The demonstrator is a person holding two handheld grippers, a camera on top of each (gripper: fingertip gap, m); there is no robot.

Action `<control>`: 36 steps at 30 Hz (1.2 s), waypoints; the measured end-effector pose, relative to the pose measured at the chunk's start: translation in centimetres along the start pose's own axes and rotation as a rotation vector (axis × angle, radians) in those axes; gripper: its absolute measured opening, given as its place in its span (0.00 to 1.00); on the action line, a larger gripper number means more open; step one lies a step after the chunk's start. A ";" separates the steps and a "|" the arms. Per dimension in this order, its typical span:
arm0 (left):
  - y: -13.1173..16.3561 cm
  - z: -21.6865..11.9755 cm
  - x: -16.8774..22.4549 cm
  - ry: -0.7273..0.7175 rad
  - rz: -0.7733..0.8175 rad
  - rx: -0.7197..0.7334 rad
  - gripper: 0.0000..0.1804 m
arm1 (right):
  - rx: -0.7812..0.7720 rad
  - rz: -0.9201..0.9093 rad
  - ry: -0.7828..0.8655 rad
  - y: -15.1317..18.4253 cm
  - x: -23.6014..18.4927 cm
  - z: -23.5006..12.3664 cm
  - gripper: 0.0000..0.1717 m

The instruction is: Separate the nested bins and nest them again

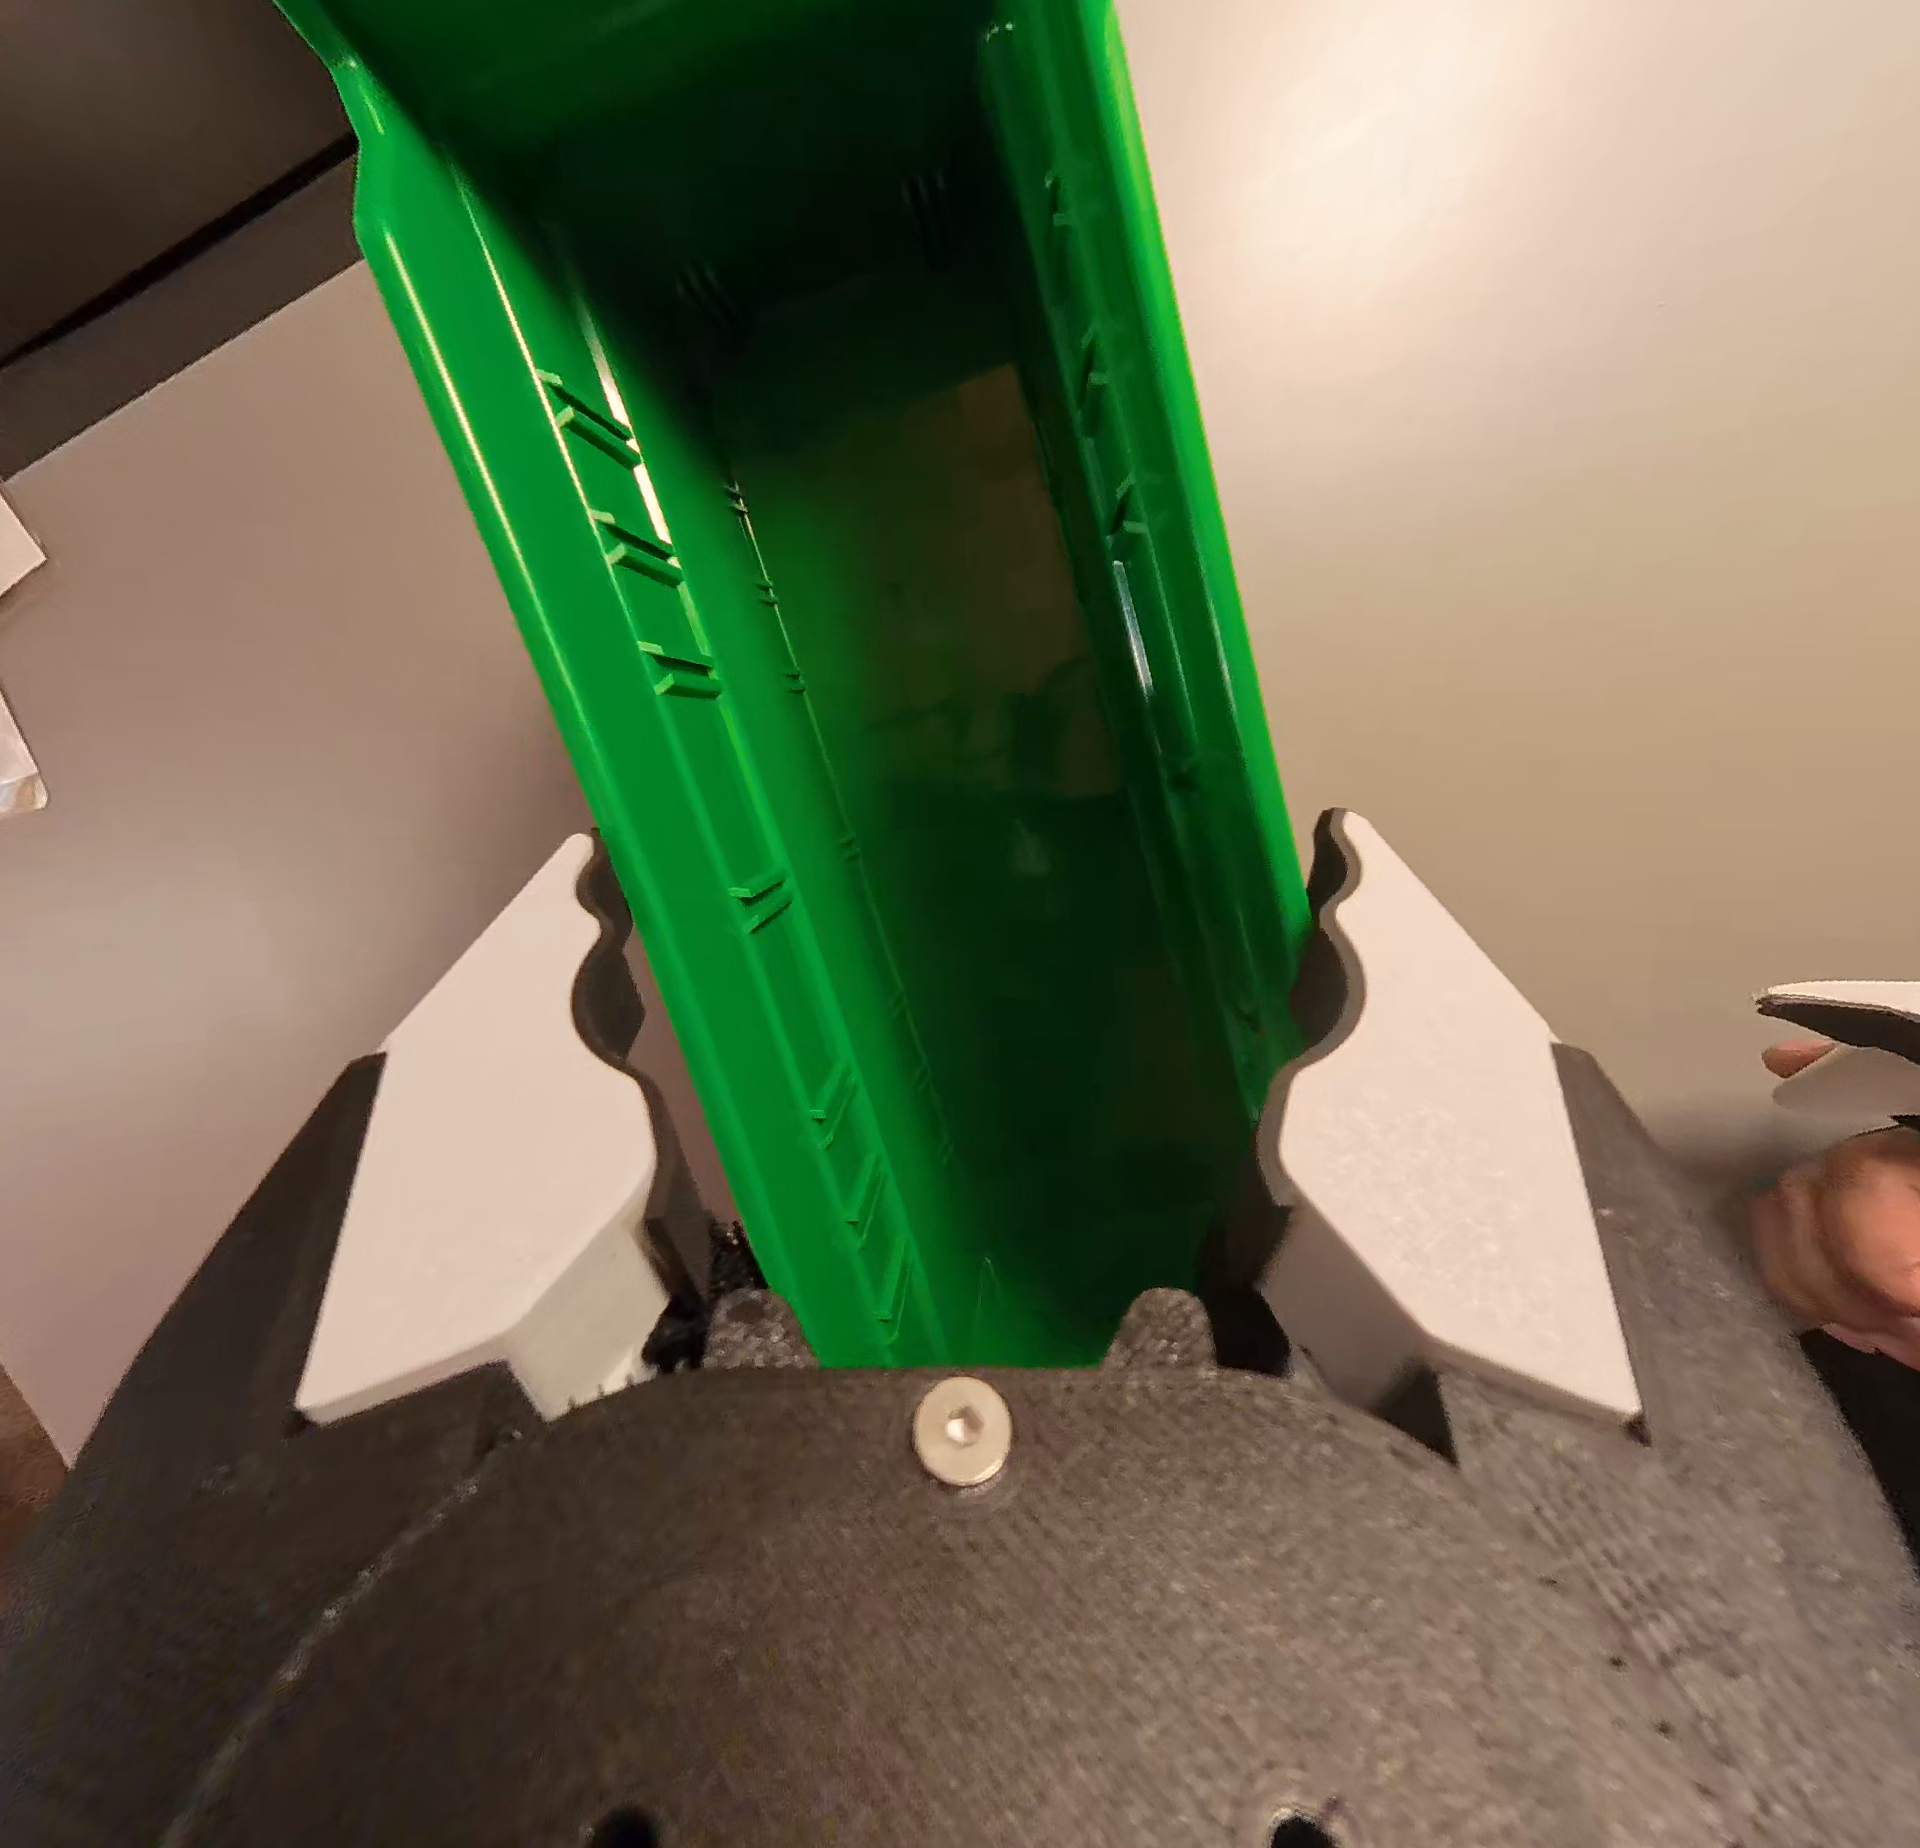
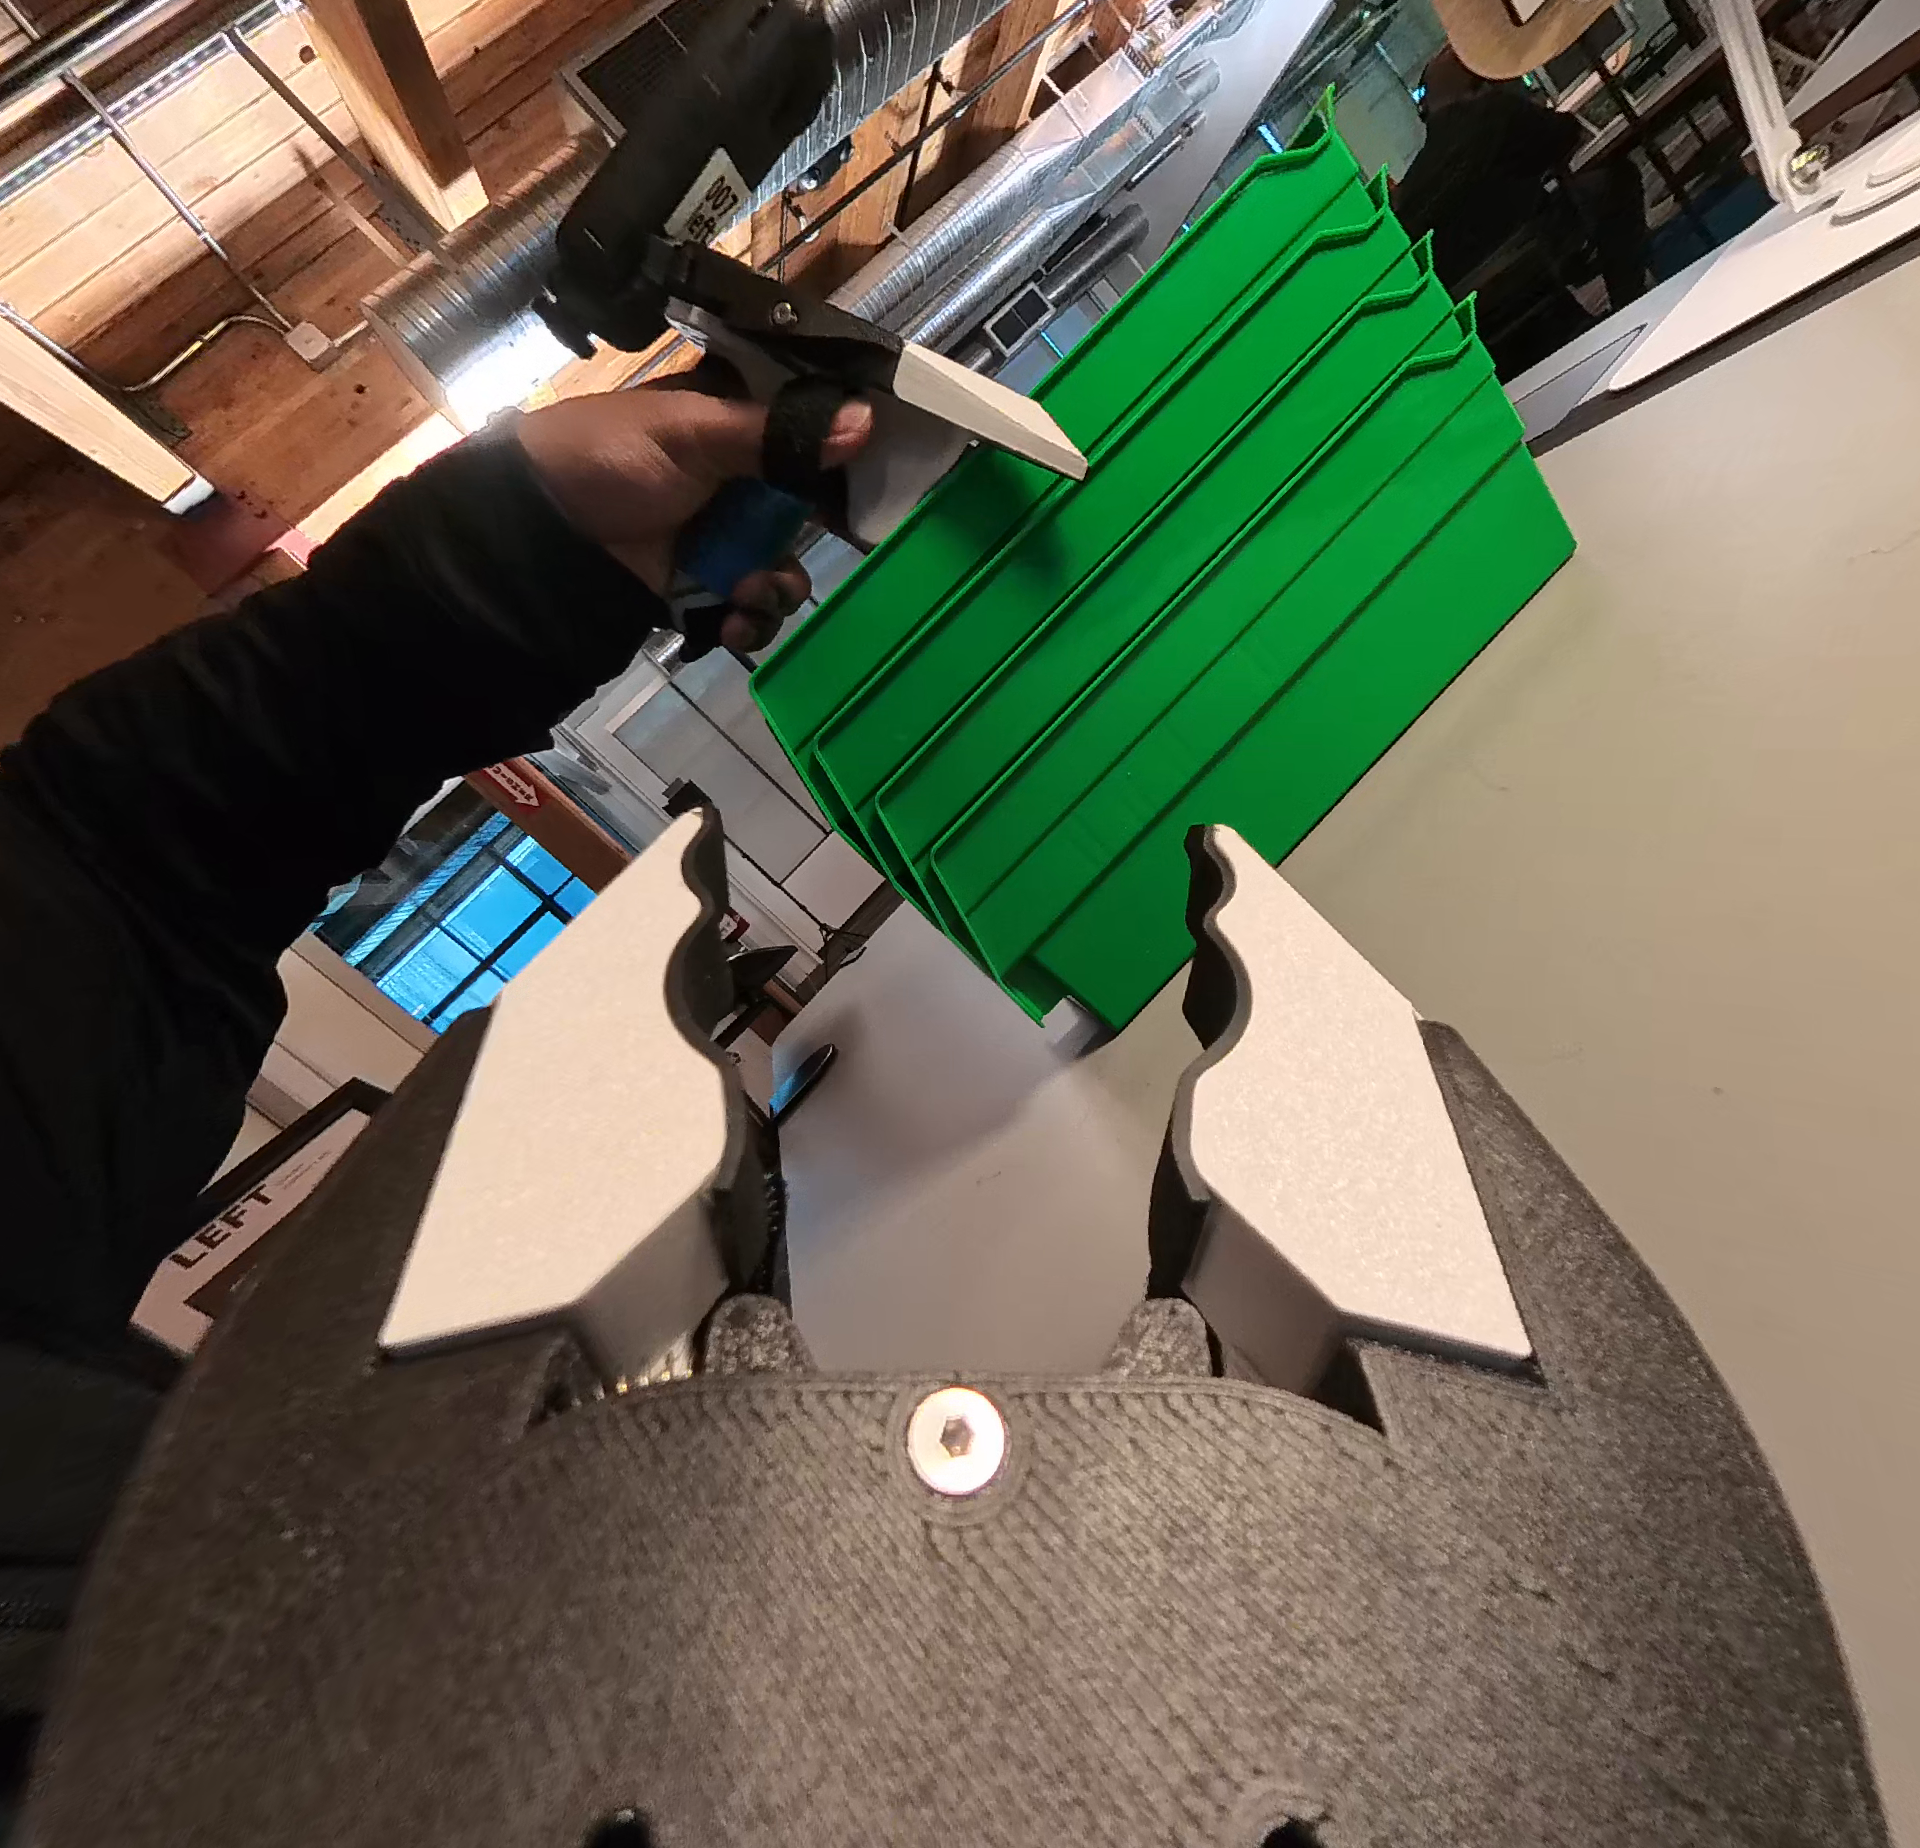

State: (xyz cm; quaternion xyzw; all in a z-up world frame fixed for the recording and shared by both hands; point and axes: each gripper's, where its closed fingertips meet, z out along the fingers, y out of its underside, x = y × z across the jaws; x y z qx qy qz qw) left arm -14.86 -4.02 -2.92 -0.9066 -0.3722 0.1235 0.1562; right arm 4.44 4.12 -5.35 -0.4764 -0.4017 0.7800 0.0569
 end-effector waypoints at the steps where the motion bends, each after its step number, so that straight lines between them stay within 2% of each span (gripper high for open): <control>1: 0.0 -0.1 0.0 0.000 0.002 0.002 0.70 | 0.002 0.000 0.000 0.0 0.0 0.0 0.52; 8: -0.2 -0.4 -0.1 -0.008 0.003 0.025 0.61 | -0.001 0.004 0.000 0.0 0.0 0.0 0.52; 21: -1.3 -1.8 0.0 -0.014 0.013 0.070 0.58 | 0.001 0.009 -0.003 0.0 0.0 0.0 0.52; 29: -3.0 -5.5 -0.4 -0.014 0.017 0.144 0.58 | 0.005 0.017 -0.011 -0.1 0.0 -0.1 0.52; 36: -5.0 -12.4 -2.8 -0.005 -0.005 0.256 0.58 | 0.004 0.028 -0.020 -0.1 -0.1 -0.1 0.52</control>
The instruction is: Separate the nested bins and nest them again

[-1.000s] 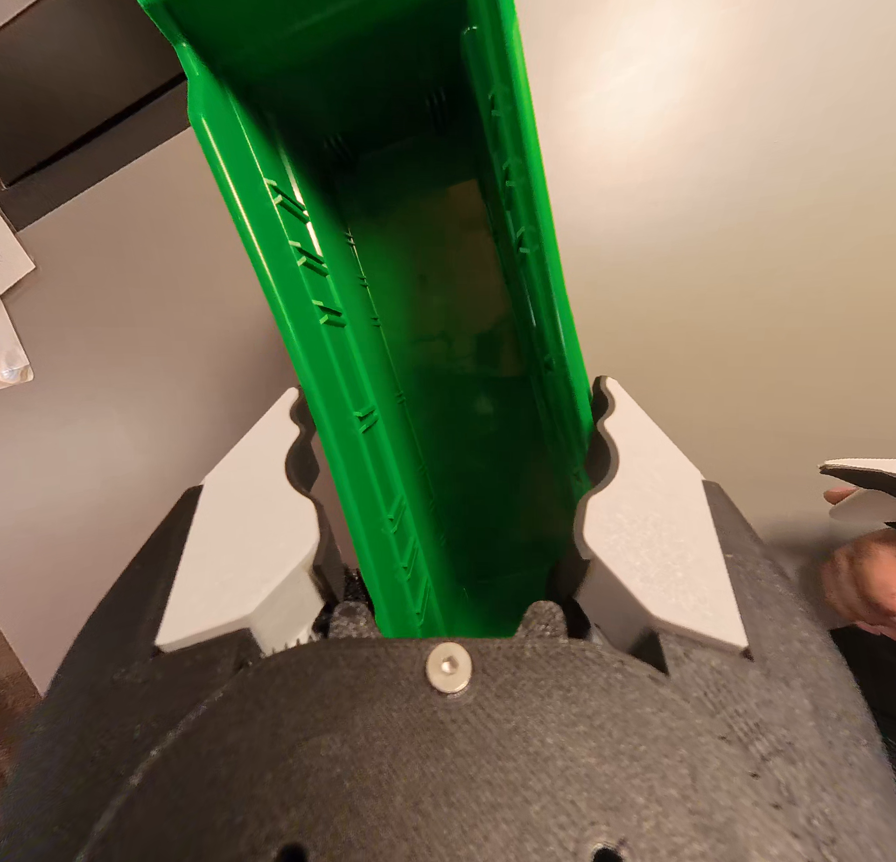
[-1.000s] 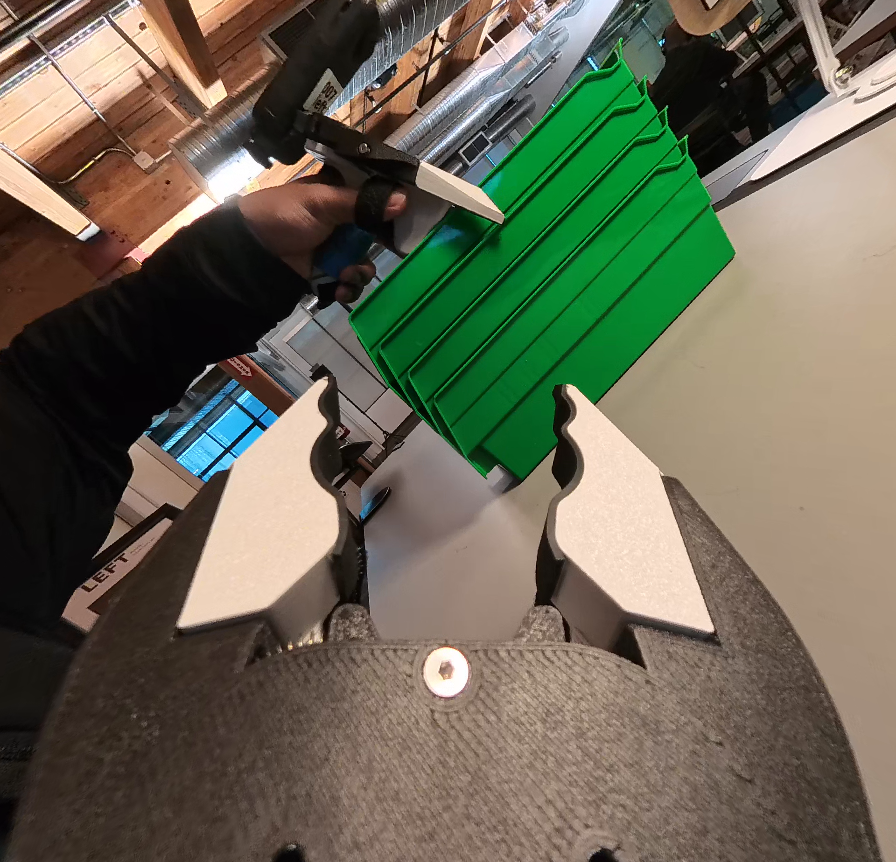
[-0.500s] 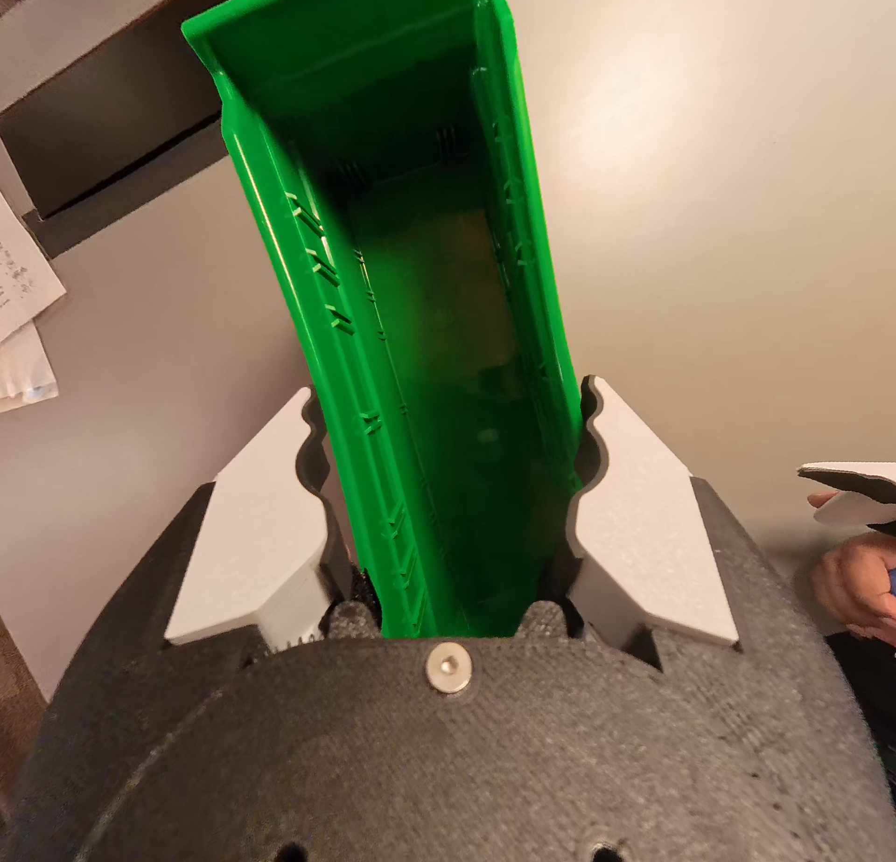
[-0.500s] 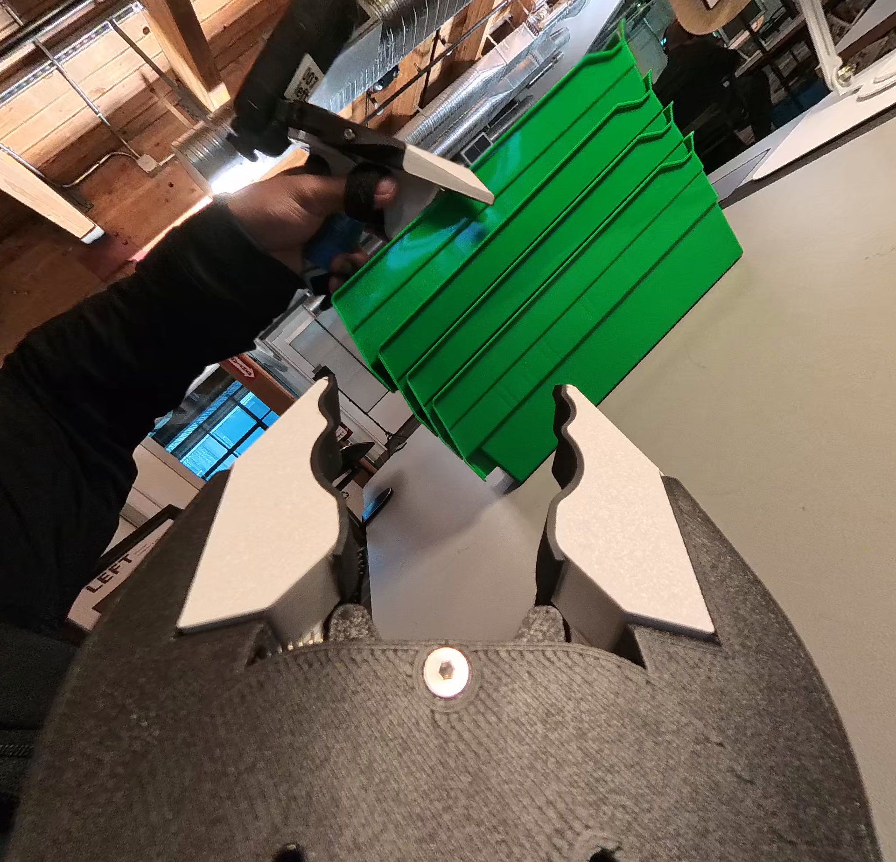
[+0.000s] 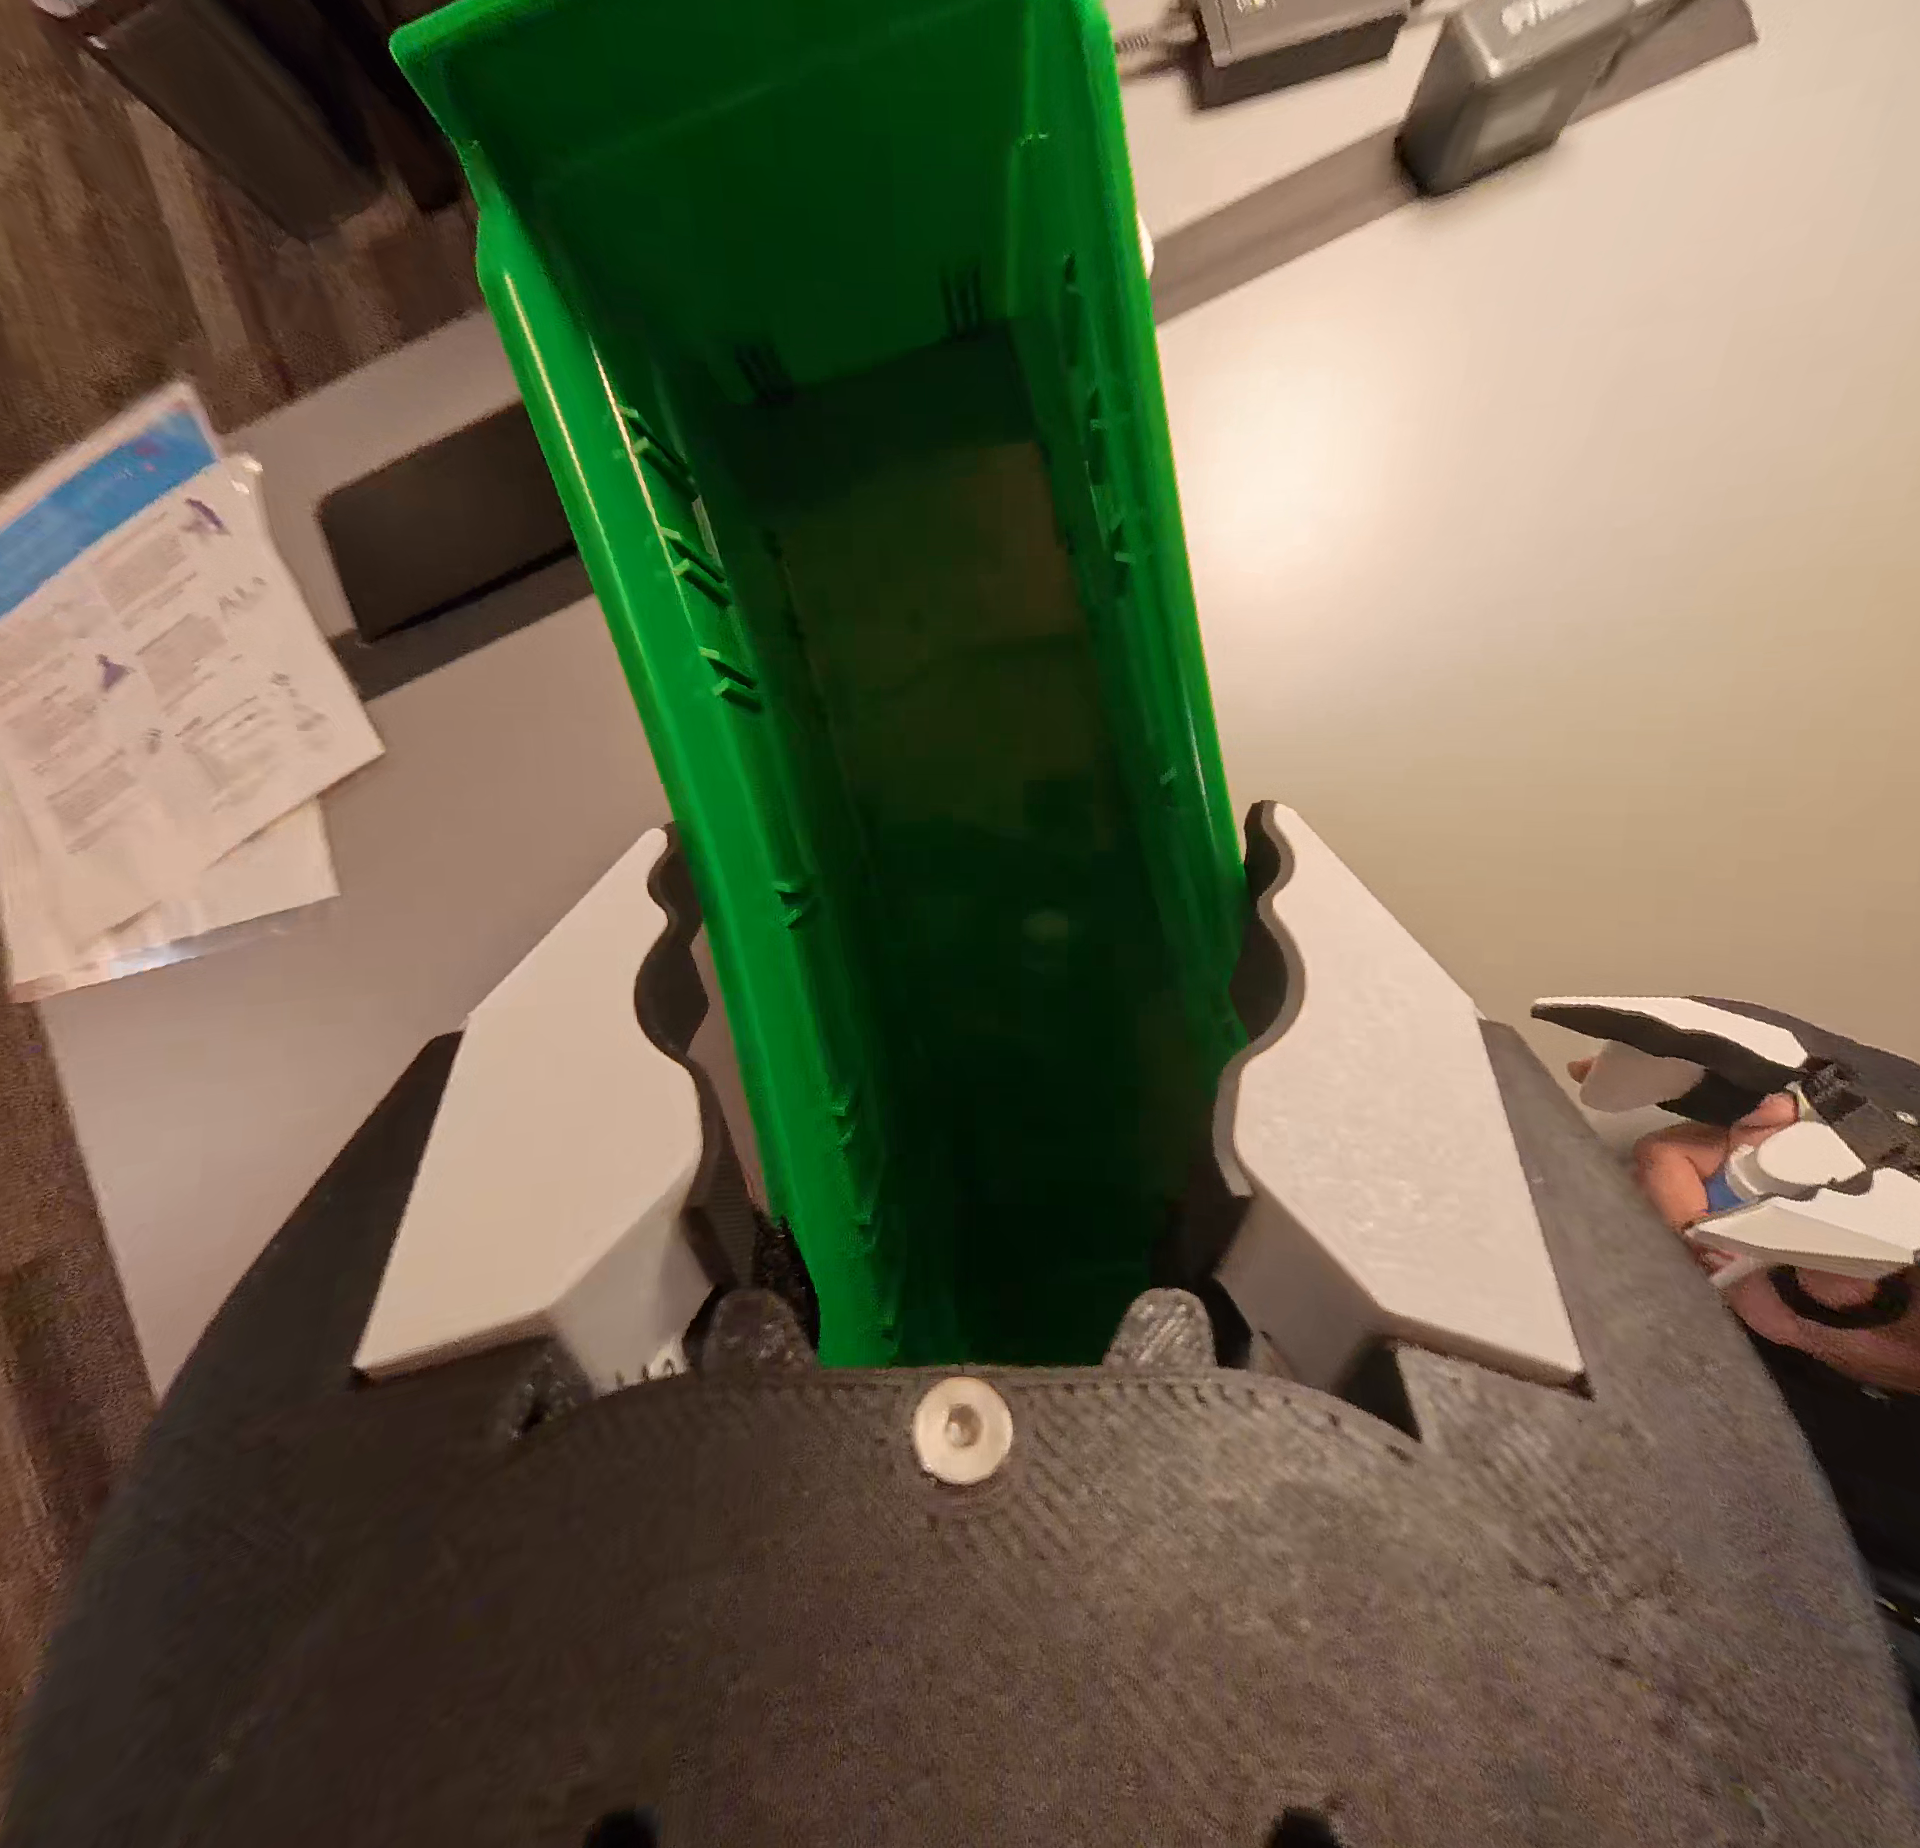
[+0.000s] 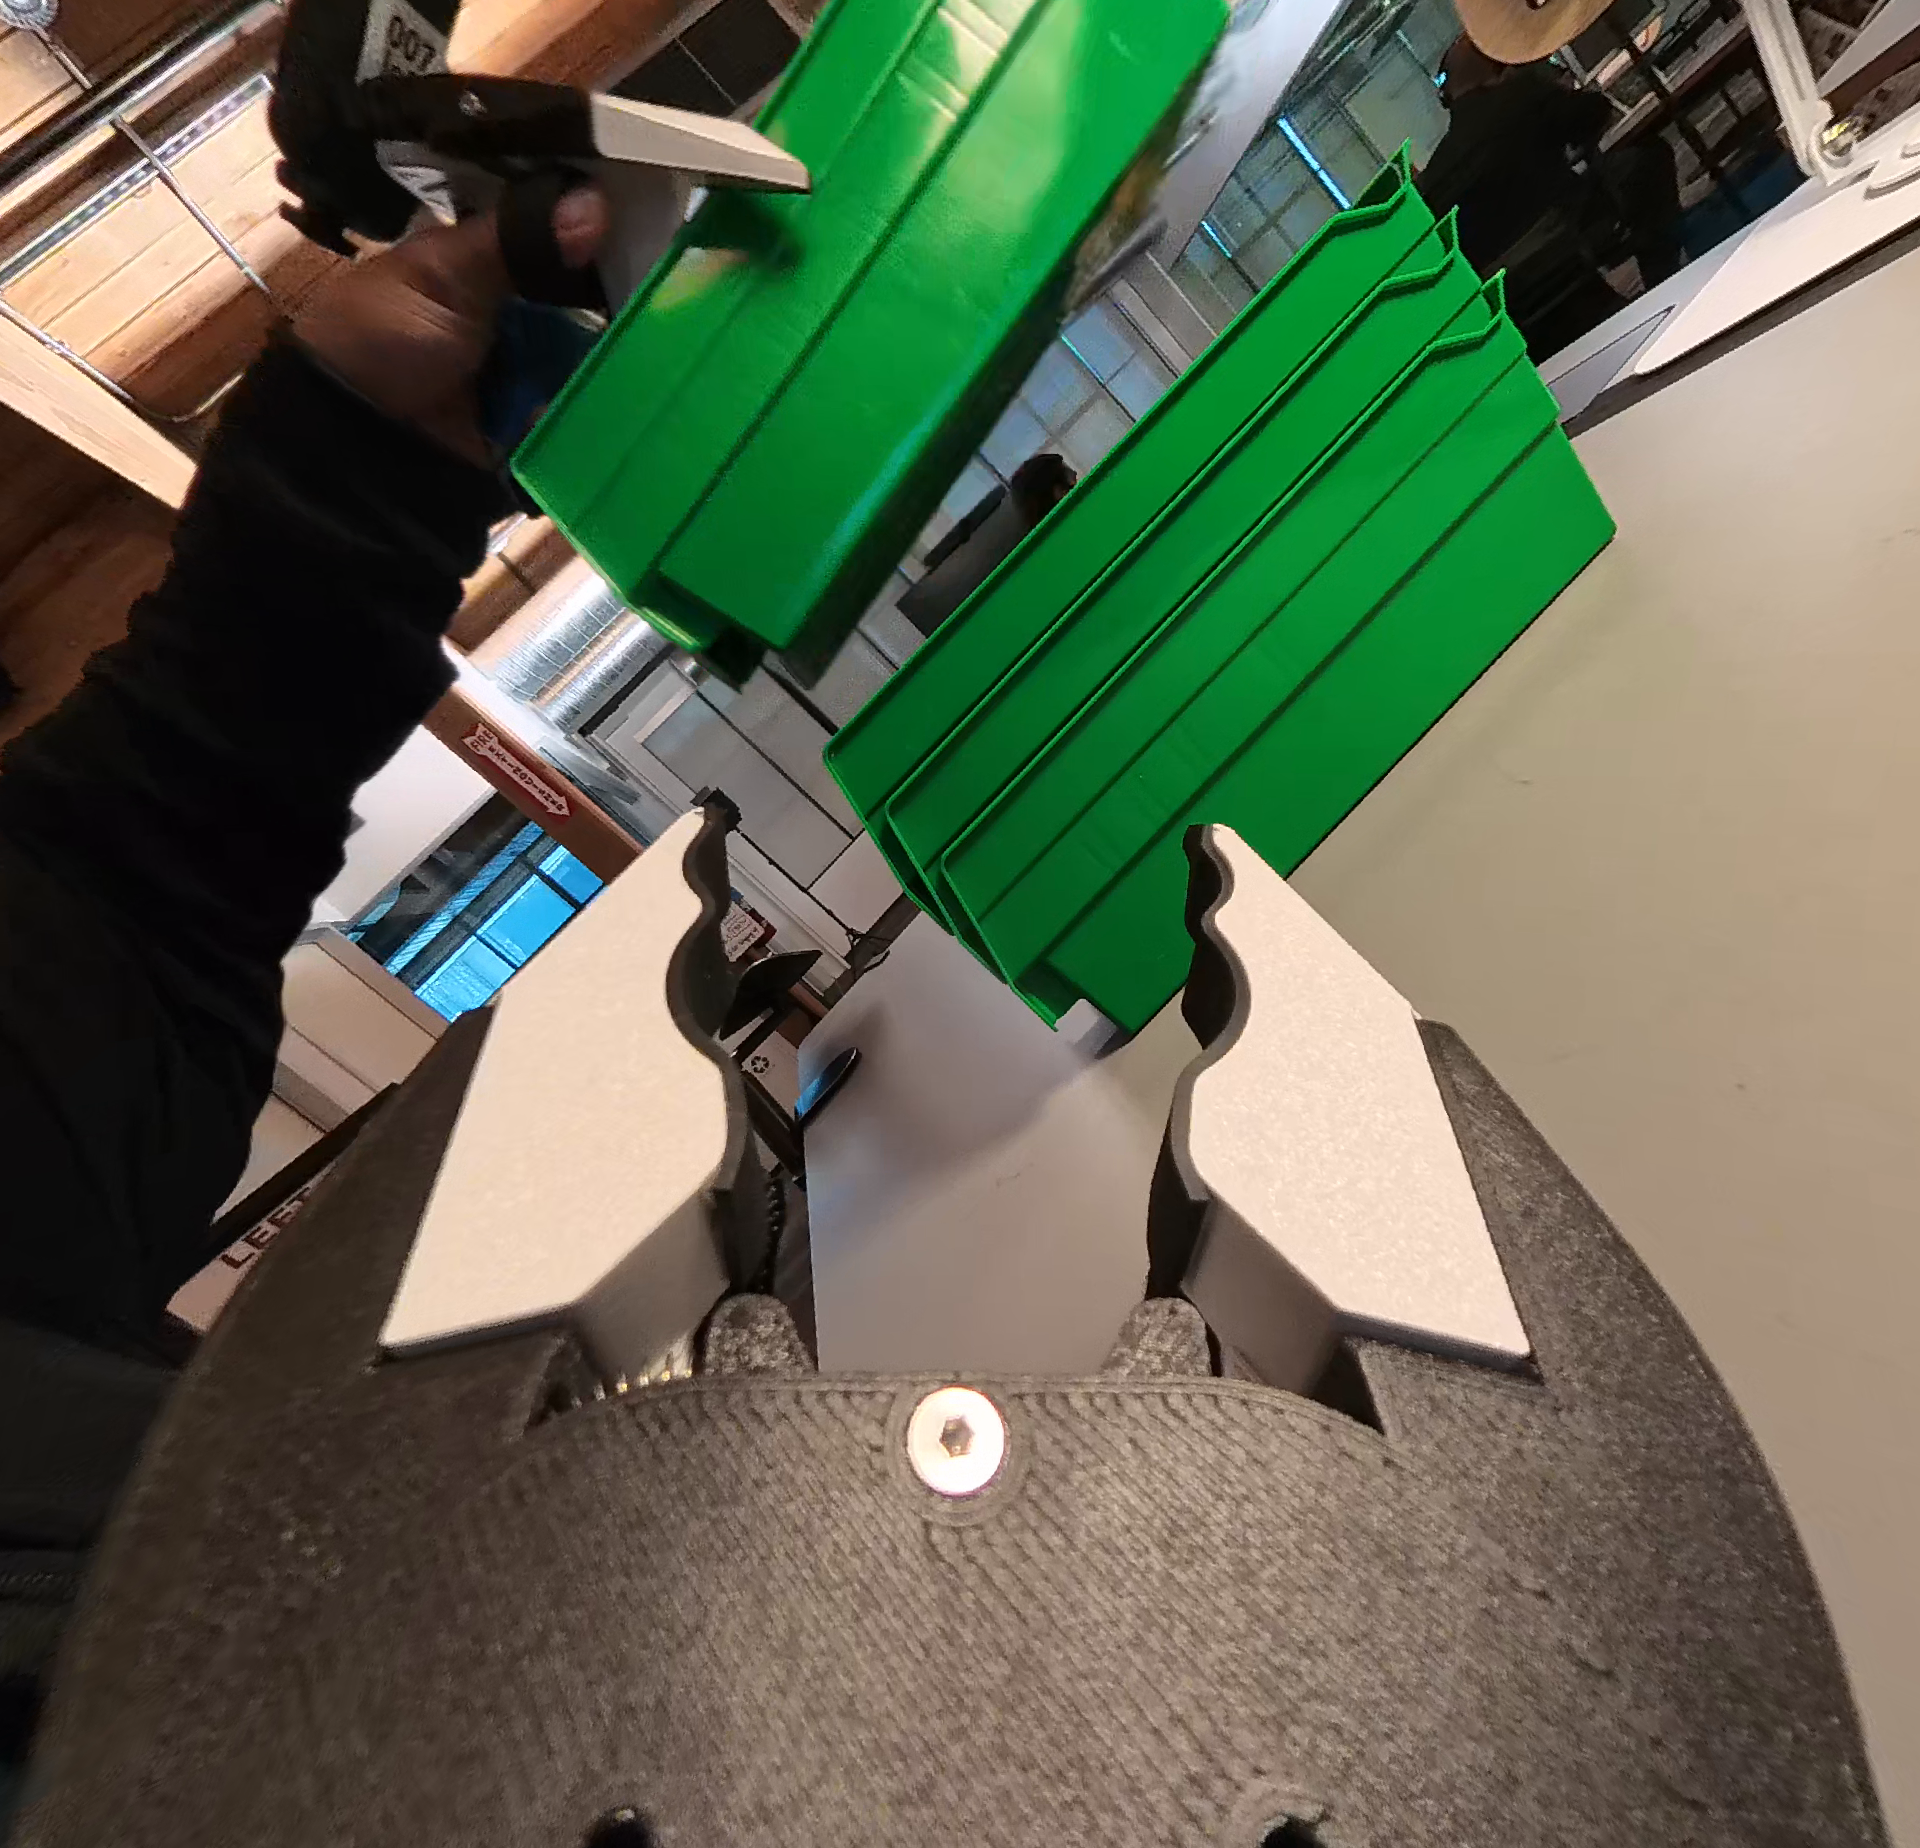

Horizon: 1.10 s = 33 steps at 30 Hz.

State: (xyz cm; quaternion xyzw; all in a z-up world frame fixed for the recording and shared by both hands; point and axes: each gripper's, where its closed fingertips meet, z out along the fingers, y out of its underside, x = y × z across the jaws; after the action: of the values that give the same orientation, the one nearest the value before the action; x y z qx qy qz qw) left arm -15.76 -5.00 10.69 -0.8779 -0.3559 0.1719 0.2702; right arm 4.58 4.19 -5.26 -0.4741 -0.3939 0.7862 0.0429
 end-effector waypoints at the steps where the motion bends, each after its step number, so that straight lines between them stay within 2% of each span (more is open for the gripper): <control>1: -0.3 -0.9 -0.9 -0.014 -0.002 0.017 0.58 | -0.002 -0.001 0.000 0.0 0.0 0.0 0.52; 5: 0.5 -2.7 -5.8 -0.050 -0.037 0.038 0.58 | -0.006 -0.006 0.001 0.1 0.0 0.1 0.52; 8: 3.4 -1.8 -9.7 -0.056 -0.081 0.011 0.57 | -0.006 -0.004 0.001 0.1 0.0 0.1 0.52; 18: 16.7 8.2 -19.9 -0.097 -0.190 -0.148 0.58 | -0.017 -0.019 0.015 0.3 0.1 0.2 0.52; 23: 19.9 11.5 -21.6 -0.121 -0.189 -0.168 0.58 | -0.033 -0.032 0.023 0.6 0.1 0.4 0.52; 29: 21.2 13.2 -21.3 -0.105 -0.165 -0.177 0.60 | -0.046 -0.036 0.027 0.8 0.2 0.6 0.52; 33: 21.3 13.5 -21.1 -0.100 -0.175 -0.168 0.67 | -0.043 -0.034 0.023 0.7 0.1 0.5 0.52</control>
State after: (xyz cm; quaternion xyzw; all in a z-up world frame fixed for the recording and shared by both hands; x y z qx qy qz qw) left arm -25.62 -28.22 -10.47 -0.8533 -0.4574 0.1607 0.1918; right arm 4.33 3.42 -5.71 -0.4770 -0.4183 0.7714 0.0505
